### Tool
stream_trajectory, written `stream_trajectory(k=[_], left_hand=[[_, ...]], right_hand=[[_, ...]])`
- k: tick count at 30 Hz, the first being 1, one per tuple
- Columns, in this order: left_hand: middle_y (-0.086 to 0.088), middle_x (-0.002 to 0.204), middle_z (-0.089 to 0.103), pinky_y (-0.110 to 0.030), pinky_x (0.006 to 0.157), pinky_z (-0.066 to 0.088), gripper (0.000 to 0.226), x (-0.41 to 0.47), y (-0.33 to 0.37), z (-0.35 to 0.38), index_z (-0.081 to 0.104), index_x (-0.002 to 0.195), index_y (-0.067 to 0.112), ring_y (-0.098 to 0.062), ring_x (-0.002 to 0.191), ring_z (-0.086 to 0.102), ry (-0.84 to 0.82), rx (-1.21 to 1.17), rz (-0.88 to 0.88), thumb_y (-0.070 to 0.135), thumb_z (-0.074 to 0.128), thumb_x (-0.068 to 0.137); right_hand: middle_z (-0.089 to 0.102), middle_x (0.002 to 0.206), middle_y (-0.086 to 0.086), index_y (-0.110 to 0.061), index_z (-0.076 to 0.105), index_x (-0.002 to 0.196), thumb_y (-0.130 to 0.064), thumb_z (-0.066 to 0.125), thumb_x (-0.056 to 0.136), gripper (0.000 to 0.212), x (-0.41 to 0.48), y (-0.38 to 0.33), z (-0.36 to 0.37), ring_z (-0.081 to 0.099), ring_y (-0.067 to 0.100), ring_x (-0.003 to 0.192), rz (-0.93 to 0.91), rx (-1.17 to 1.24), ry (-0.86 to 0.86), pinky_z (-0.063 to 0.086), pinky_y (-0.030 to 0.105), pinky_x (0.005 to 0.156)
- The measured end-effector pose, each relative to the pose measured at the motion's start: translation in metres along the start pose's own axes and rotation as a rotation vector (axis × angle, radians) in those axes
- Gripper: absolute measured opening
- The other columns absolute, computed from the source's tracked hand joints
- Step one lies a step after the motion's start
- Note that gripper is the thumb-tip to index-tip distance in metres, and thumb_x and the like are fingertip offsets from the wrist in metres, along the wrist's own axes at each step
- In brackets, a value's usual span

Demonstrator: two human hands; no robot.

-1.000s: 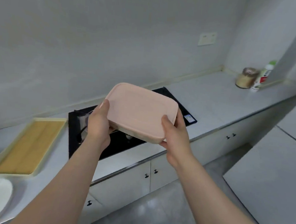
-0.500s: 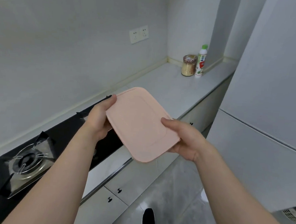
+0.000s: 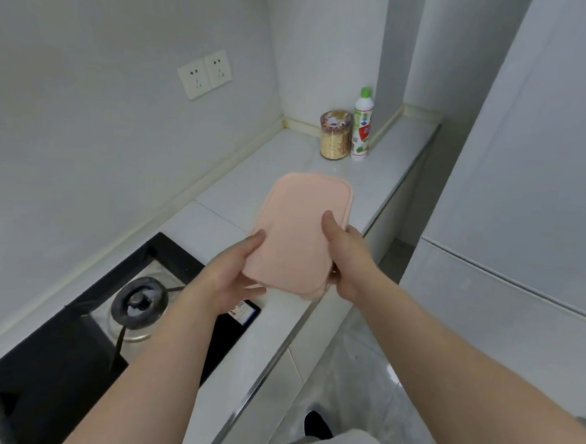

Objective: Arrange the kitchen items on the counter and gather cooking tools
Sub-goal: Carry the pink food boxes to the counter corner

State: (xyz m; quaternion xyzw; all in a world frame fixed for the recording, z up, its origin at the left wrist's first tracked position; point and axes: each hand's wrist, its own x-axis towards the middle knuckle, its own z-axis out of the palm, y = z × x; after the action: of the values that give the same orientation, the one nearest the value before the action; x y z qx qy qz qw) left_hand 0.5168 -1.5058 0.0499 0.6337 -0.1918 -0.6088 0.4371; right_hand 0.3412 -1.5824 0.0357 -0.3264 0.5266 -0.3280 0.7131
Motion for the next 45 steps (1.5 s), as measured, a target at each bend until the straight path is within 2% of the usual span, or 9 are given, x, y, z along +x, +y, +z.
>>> stream_trajectory(k=[6, 11, 17, 20, 24, 30, 34, 41, 45], left_hand=[[-0.015, 0.123, 0.059, -0.055, 0.095, 0.053, 0.058, 0.071, 0.016, 0.001, 0.059, 0.125, 0.011, -0.031, 0.11, 0.058, -0.008, -0.31, -0.023, 0.028, 0.083, 0.075], [-0.009, 0.115, 0.061, -0.059, 0.095, 0.052, 0.038, 0.123, 0.049, -0.017, 0.062, 0.117, 0.013, -0.028, 0.1, 0.057, 0.077, -0.23, -0.007, 0.022, 0.076, 0.082], [-0.008, 0.119, 0.067, -0.053, 0.093, 0.055, 0.039, 0.187, 0.084, -0.039, 0.059, 0.123, 0.017, -0.028, 0.096, 0.07, 0.159, -0.251, -0.035, 0.031, 0.07, 0.089], [-0.007, 0.109, 0.069, -0.051, 0.093, 0.055, 0.036, 0.227, 0.1, -0.044, 0.06, 0.117, 0.013, -0.025, 0.085, 0.071, 0.231, -0.236, -0.056, 0.032, 0.072, 0.089], [-0.007, 0.115, 0.07, -0.042, 0.089, 0.058, 0.039, 0.288, 0.118, -0.05, 0.061, 0.117, 0.008, -0.027, 0.107, 0.068, 0.468, -0.146, -0.067, 0.028, 0.076, 0.087], [-0.01, 0.121, 0.066, -0.037, 0.088, 0.058, 0.026, 0.352, 0.128, -0.058, 0.062, 0.119, 0.006, -0.021, 0.099, 0.064, 0.559, -0.172, -0.071, 0.007, 0.065, 0.093], [-0.01, 0.117, 0.067, -0.035, 0.084, 0.06, 0.019, 0.376, 0.132, -0.062, 0.064, 0.109, 0.006, -0.02, 0.093, 0.067, 0.621, -0.213, -0.072, -0.001, 0.061, 0.092], [-0.002, 0.098, 0.069, -0.03, 0.076, 0.061, 0.015, 0.397, 0.131, -0.066, 0.069, 0.095, 0.009, -0.013, 0.079, 0.069, 0.708, -0.189, -0.074, -0.004, 0.062, 0.09], [-0.002, 0.099, 0.069, -0.029, 0.072, 0.061, 0.015, 0.408, 0.139, -0.071, 0.069, 0.096, 0.01, -0.015, 0.081, 0.069, 0.736, -0.213, -0.046, -0.001, 0.059, 0.093]], right_hand=[[0.064, 0.114, 0.001, -0.018, 0.044, 0.14, -0.074, 0.044, 0.084, 0.079, 0.081, -0.013, 0.028, 0.064, 0.023, 0.088, 0.084, 0.043, 0.046, 0.057, 0.032, 0.056], [0.061, 0.123, 0.001, -0.014, 0.052, 0.132, -0.072, 0.033, 0.093, 0.072, 0.132, -0.031, 0.038, 0.062, 0.025, 0.108, 0.133, -0.134, 0.046, 0.056, 0.04, 0.082], [0.053, 0.105, -0.002, -0.032, 0.034, 0.145, -0.043, 0.043, 0.099, 0.049, 0.224, -0.076, 0.066, 0.064, 0.032, 0.1, 0.096, -0.169, 0.083, 0.06, 0.045, 0.081], [0.052, 0.119, 0.003, -0.036, 0.043, 0.137, -0.032, 0.047, 0.095, 0.042, 0.277, -0.085, 0.084, 0.057, 0.034, 0.107, 0.173, -0.067, 0.018, 0.057, 0.046, 0.083], [0.059, 0.118, 0.0, -0.039, 0.044, 0.133, -0.028, 0.044, 0.09, 0.045, 0.343, -0.088, 0.118, 0.06, 0.027, 0.094, 0.194, -0.048, -0.004, 0.052, 0.035, 0.066], [0.06, 0.113, 0.0, -0.033, 0.04, 0.133, -0.027, 0.044, 0.089, 0.045, 0.421, -0.091, 0.154, 0.061, 0.024, 0.091, 0.106, -0.1, 0.034, 0.051, 0.033, 0.061], [0.062, 0.109, -0.002, -0.028, 0.042, 0.133, -0.027, 0.046, 0.092, 0.041, 0.456, -0.086, 0.168, 0.064, 0.026, 0.097, 0.076, -0.211, 0.06, 0.059, 0.045, 0.078], [0.061, 0.129, 0.006, -0.019, 0.043, 0.141, -0.03, 0.049, 0.098, 0.045, 0.487, -0.07, 0.174, 0.059, 0.027, 0.113, 0.067, -0.403, 0.223, 0.047, 0.03, 0.087], [0.06, 0.126, 0.009, -0.027, 0.039, 0.144, -0.035, 0.05, 0.093, 0.053, 0.493, -0.074, 0.193, 0.061, 0.034, 0.109, 0.098, -0.333, 0.237, 0.055, 0.051, 0.091]])
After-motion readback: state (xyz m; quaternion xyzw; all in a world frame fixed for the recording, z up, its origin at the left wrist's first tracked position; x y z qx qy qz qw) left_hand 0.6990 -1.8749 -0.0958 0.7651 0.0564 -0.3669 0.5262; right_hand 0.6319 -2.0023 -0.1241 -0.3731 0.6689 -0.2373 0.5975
